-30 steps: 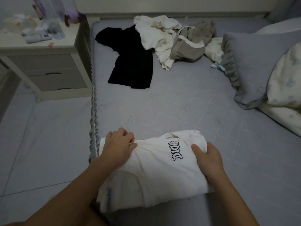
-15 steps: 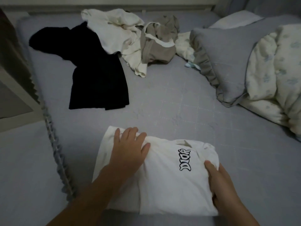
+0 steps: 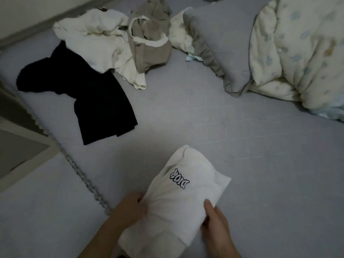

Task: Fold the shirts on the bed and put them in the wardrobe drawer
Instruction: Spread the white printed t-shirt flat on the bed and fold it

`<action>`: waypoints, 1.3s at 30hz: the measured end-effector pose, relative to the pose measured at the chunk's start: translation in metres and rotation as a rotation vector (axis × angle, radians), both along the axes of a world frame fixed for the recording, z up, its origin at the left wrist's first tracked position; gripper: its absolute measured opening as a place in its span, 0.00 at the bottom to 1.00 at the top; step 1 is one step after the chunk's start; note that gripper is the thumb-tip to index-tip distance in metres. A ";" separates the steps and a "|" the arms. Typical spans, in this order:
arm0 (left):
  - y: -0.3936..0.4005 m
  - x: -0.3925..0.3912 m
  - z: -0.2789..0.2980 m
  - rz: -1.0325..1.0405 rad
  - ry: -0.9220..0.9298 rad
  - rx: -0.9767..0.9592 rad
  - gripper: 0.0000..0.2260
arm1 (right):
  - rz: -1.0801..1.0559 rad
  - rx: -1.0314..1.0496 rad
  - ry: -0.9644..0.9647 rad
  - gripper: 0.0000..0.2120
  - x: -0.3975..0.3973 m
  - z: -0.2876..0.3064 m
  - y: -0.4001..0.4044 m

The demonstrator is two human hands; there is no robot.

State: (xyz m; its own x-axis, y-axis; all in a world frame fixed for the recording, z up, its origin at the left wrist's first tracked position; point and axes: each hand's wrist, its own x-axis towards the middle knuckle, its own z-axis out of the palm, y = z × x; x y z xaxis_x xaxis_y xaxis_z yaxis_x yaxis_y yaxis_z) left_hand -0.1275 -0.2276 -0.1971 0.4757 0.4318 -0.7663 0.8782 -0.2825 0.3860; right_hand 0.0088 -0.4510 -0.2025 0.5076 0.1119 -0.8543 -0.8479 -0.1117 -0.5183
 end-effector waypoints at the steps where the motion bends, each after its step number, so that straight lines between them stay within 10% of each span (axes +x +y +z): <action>1: -0.002 -0.001 0.004 -0.010 -0.027 -0.059 0.05 | 0.020 0.001 -0.021 0.10 0.002 0.001 0.006; 7: -0.005 0.022 0.019 0.437 -0.277 -0.241 0.12 | 0.144 -0.039 -0.103 0.09 0.000 0.012 -0.002; 16: -0.014 0.024 0.080 0.495 -0.073 -0.618 0.14 | 0.117 -0.085 -0.138 0.08 -0.038 0.078 -0.013; 39: -0.142 -0.224 0.415 0.018 -0.449 -0.788 0.13 | -0.352 0.073 -0.434 0.07 -0.348 0.408 -0.160</action>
